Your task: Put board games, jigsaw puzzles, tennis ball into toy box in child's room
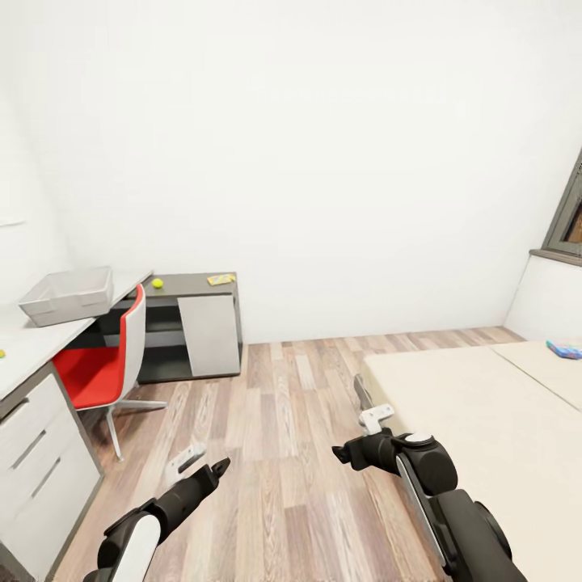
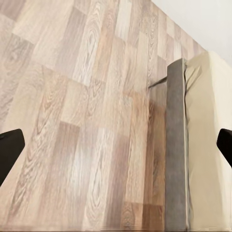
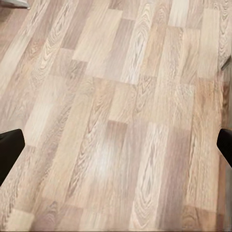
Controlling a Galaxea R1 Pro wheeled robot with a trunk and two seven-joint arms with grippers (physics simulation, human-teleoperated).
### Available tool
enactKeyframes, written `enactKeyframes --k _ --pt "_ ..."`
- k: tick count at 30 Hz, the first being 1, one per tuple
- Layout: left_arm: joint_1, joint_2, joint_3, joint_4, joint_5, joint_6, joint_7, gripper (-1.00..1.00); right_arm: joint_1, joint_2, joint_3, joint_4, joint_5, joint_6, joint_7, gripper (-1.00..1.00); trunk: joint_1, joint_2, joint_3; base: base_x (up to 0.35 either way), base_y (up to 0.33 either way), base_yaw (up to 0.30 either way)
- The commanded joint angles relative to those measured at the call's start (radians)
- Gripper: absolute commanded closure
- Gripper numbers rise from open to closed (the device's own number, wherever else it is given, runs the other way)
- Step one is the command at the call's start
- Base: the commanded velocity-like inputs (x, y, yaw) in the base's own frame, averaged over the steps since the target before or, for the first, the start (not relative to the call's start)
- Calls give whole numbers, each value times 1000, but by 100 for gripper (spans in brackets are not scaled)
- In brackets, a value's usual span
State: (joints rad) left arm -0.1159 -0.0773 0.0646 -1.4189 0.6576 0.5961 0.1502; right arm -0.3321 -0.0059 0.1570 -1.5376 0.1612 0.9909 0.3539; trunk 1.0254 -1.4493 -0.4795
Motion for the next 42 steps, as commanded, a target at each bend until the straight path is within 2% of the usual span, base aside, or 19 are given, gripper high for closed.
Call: enactKeyframes --k 1,13,32,42 --pt "-1 -1 2 -2 11 6 8 -100 -1 -1 1 -1 11 3 8 -100 0 -1 -1 -231 -180 9" --pt "-1 -1 1 -2 10 5 10 -100 -1 0 1 -1 11 3 8 -100 0 -1 -1 -179 -142 4" --pt "-1 -1 1 -2 10 5 11 -100 -1 -1 1 -1 11 3 8 -100 0 -1 -1 -24 -19 3" --pt "-1 -1 1 -2 9 5 11 -100 -1 0 1 -2 11 3 8 -100 0 -1 -1 -1 -1 172"
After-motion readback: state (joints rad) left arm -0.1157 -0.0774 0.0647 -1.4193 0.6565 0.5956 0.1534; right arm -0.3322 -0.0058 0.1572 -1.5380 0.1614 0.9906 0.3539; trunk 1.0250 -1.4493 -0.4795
